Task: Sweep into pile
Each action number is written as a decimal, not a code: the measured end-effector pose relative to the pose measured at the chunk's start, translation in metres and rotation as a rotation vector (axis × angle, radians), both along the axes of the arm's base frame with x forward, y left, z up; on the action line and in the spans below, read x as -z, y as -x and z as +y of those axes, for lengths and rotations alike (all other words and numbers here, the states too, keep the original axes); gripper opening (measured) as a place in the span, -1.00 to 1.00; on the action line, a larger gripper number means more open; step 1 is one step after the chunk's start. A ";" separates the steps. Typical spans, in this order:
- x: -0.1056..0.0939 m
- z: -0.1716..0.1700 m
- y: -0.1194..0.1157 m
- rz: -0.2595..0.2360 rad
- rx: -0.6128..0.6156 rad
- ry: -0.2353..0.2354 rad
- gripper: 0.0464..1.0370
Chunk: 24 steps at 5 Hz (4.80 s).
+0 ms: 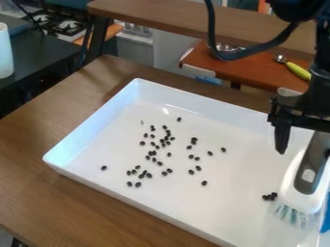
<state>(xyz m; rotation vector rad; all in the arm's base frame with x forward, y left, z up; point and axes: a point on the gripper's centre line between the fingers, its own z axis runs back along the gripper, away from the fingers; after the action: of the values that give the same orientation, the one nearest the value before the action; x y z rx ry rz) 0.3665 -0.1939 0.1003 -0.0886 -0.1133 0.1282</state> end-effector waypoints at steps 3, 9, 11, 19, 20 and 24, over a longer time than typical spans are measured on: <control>0.013 0.006 -0.003 0.056 -0.026 0.003 0.92; 0.017 0.053 -0.001 0.155 -0.146 0.053 -0.12; 0.015 0.106 0.002 0.223 -0.229 0.052 -0.12; -0.043 0.232 0.048 0.168 -0.258 0.180 -0.12; -0.053 0.194 0.041 0.141 -0.219 0.203 -0.12; -0.010 0.064 0.045 0.082 -0.097 0.157 -0.12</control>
<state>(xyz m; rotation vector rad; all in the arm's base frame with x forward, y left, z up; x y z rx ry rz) 0.3219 -0.1296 0.1104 -0.2344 -0.0251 0.2372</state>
